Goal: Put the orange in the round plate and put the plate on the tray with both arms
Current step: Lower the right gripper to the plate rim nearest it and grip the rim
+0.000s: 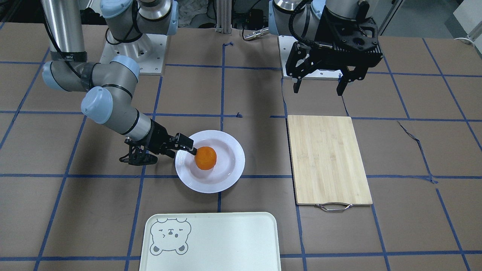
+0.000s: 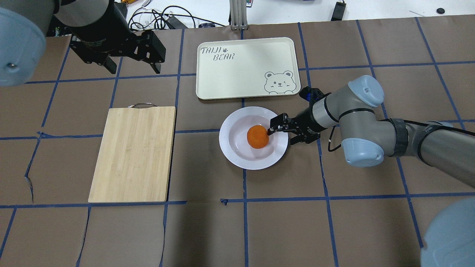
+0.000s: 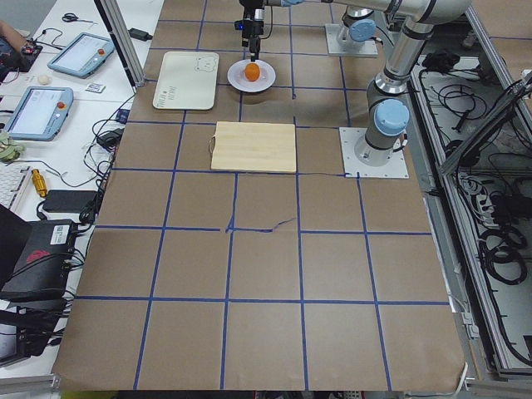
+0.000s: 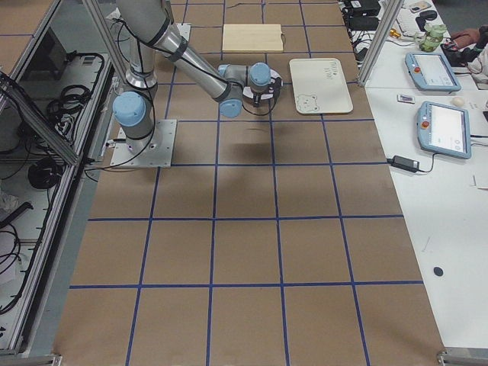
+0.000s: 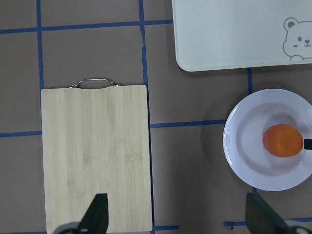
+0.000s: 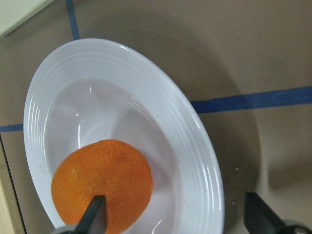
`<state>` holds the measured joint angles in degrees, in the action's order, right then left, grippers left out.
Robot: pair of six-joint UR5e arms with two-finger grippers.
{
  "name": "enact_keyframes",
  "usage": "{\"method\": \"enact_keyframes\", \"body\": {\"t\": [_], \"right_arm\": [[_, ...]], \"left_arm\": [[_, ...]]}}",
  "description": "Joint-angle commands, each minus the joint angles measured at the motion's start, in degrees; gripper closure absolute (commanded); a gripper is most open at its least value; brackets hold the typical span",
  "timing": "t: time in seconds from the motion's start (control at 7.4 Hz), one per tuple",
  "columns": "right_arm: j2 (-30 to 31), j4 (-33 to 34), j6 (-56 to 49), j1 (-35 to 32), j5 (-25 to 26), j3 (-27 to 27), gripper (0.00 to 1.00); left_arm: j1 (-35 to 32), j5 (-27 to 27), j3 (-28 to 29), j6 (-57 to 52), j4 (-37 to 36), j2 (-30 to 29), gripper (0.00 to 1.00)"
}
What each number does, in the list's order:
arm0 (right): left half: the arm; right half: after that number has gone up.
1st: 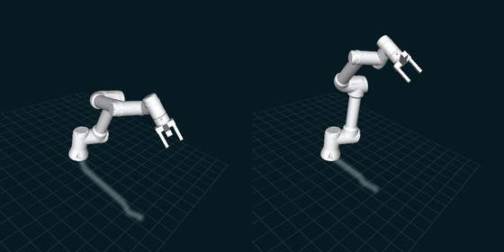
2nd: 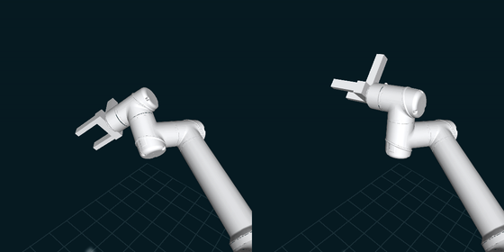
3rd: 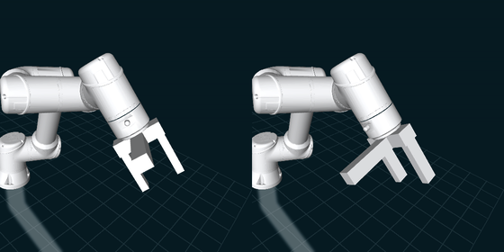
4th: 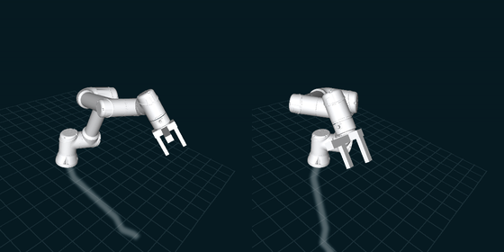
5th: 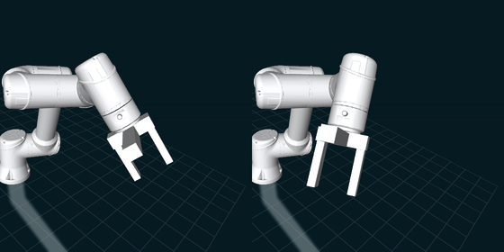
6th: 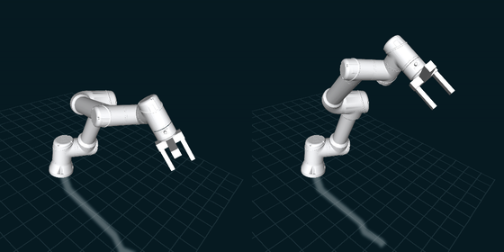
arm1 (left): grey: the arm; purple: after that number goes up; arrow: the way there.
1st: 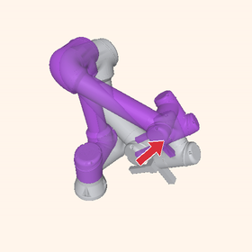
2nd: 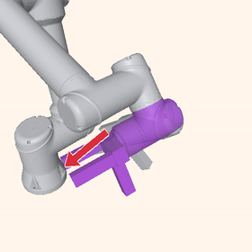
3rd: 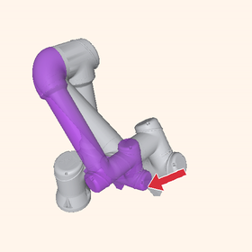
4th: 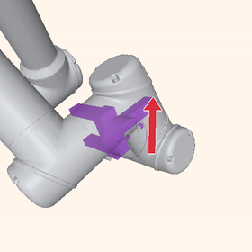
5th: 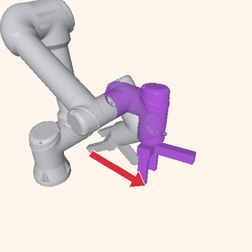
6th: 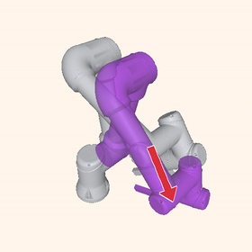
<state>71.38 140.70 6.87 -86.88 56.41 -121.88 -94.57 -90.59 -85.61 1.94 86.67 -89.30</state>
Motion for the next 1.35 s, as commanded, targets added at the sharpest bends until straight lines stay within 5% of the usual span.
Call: {"method": "enact_keyframes", "body": {"t": [0.0, 0.81, 1.22], "right_arm": [[0.34, -0.42, 1.04, 0.13, 2.55, 0.07, 0.0], [-1.33, 0.72, 1.22, -1.88, 1.86, -1.51, 0.06], [-2.12, 0.81, 1.22, -2.33, 2.04, -1.43, 0.26]], "left_arm": [[0.0, -0.02, 0.01, 0.0, -0.01, 0.0, 0.0], [0.0, -0.11, 0.09, 0.0, -0.01, 0.0, 0.0], [0.08, -0.11, 0.09, 0.0, -0.01, 0.0, 0.0]]}}
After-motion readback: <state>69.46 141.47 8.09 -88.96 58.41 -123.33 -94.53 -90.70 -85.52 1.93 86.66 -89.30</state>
